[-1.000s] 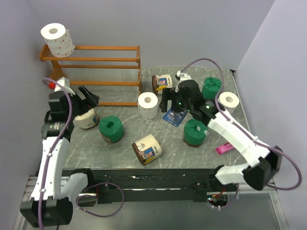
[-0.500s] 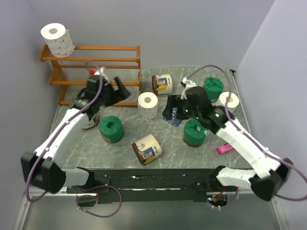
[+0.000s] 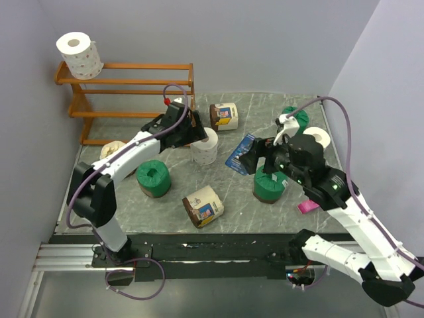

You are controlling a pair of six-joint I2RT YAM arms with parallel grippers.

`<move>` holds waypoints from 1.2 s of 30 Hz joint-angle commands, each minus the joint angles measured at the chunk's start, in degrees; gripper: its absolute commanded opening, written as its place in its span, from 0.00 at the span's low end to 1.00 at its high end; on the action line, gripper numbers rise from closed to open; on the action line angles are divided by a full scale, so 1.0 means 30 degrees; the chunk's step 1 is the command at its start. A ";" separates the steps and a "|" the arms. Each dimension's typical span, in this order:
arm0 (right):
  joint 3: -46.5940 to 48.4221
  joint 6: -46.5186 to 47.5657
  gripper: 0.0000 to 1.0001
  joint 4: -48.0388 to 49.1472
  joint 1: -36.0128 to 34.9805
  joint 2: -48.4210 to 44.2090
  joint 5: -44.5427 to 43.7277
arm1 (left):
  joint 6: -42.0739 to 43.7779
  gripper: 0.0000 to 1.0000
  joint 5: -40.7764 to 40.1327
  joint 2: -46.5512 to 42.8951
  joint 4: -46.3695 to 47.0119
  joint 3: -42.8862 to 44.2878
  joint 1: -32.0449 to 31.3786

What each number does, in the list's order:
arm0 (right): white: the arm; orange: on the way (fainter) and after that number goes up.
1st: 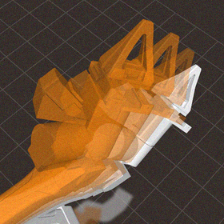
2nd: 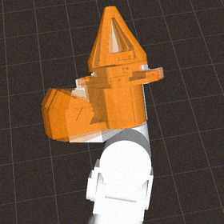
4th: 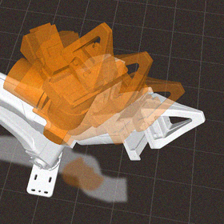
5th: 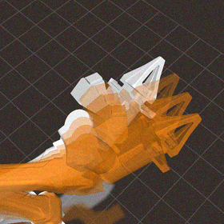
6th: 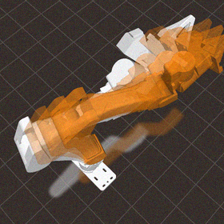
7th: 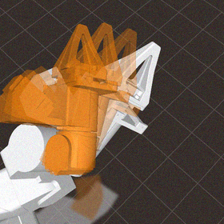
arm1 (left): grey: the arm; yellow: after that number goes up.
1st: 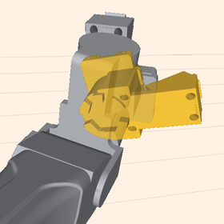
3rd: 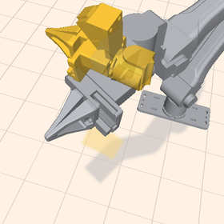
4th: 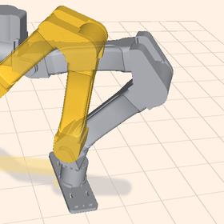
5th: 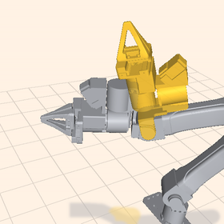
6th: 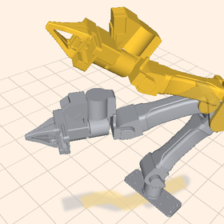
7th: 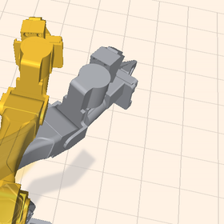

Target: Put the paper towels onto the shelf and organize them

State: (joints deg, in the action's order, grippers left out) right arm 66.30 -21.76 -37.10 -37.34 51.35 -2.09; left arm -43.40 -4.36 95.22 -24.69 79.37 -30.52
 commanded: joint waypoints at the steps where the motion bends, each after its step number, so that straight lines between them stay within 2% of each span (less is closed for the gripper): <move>1: 0.0076 0.1071 0.98 0.0768 0.0055 -0.1033 -0.0444 | -0.0622 0.92 -0.1066 0.0661 0.0290 0.1022 -0.0168; 7: -0.1006 0.1276 0.98 0.1263 0.0055 -0.2175 -0.1355 | -0.0974 0.88 -0.1736 0.2242 -0.0353 0.2076 -0.0197; 18: -0.0949 0.1452 0.98 0.1176 0.0055 -0.2323 -0.1355 | -0.1032 0.78 -0.2794 0.3826 -0.1291 0.3015 -0.0197; 26: -0.1154 0.1247 0.98 0.1440 0.0055 -0.2177 -0.1267 | -0.0593 0.72 -0.2179 0.4060 -0.0325 0.2516 -0.0197; 30: -0.0978 0.1247 0.98 0.1322 0.0055 -0.2118 -0.1296 | -0.0447 0.55 -0.2355 0.4178 -0.0852 0.2693 -0.0196; 36: -0.1095 0.1218 0.98 0.1499 0.0055 -0.2206 -0.1238 | -0.0095 0.40 -0.2033 0.3827 -0.1407 0.2400 -0.0197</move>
State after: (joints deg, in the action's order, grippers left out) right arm 62.65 -18.15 -35.16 -37.34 45.23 -5.13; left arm -44.82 -10.74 107.55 -27.42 86.08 -31.07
